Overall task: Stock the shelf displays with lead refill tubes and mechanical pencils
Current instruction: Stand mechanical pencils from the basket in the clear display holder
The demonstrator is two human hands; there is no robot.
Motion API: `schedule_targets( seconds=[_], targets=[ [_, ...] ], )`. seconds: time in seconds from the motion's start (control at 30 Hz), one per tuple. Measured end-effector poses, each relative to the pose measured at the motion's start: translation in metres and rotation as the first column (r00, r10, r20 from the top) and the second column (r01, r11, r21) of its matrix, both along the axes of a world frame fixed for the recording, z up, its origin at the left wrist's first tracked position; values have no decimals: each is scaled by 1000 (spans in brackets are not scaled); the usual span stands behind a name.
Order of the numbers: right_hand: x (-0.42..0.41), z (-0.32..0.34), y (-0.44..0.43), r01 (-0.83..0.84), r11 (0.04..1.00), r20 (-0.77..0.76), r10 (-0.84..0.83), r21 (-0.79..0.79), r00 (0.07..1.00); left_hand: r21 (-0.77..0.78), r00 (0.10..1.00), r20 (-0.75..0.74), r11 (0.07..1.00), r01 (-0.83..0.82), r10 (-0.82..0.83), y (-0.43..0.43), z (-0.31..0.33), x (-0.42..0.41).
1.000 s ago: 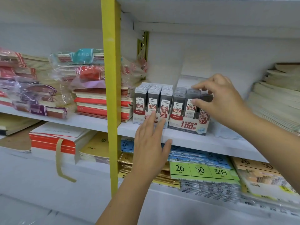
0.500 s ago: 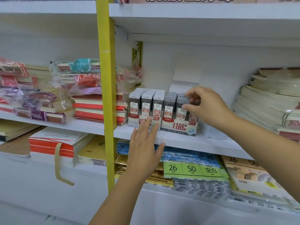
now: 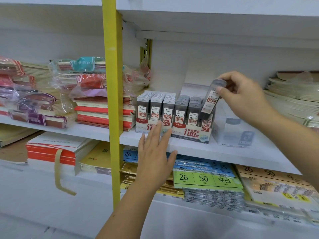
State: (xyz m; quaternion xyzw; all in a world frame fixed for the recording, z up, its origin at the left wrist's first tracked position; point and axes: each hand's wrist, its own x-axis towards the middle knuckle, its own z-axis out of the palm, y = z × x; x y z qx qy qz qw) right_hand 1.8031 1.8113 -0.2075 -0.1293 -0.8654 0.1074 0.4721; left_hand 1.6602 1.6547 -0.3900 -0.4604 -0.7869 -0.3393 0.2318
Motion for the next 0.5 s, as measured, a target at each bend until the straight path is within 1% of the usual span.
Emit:
schedule_targets(
  seconds=[0.07,0.17,0.2,0.27,0.3,0.4,0.43,0.5],
  targets=[
    [1,-8,3,-15,1000,57,14,23,998,-3,1000,4,1000,-4,4,1,0,0],
    [2,-12,9,11,998,53,-15,63,998,-4,1000,1,1000,1,-1,1,0,-1],
    [2,-14,10,25,998,75,-30,62,997,-7,1000,-1,1000,2,-2,0,0,-2],
    [1,-20,13,46,999,162,-48,12,986,-16,1000,-2,1000,4,-4,0,-1,-2],
    [1,-25,15,71,997,205,-72,14,976,-15,1000,0,1000,7,-7,0,-1,-2],
    [1,-38,16,162,968,265,-210,193,941,-18,1000,3,999,29,-29,-2,0,-1],
    [3,-41,16,182,958,267,-240,223,933,-17,999,-3,999,39,-39,-4,0,0],
    [7,-45,12,213,951,225,-263,224,938,9,999,-6,999,51,-51,-9,-2,3]
  ],
)
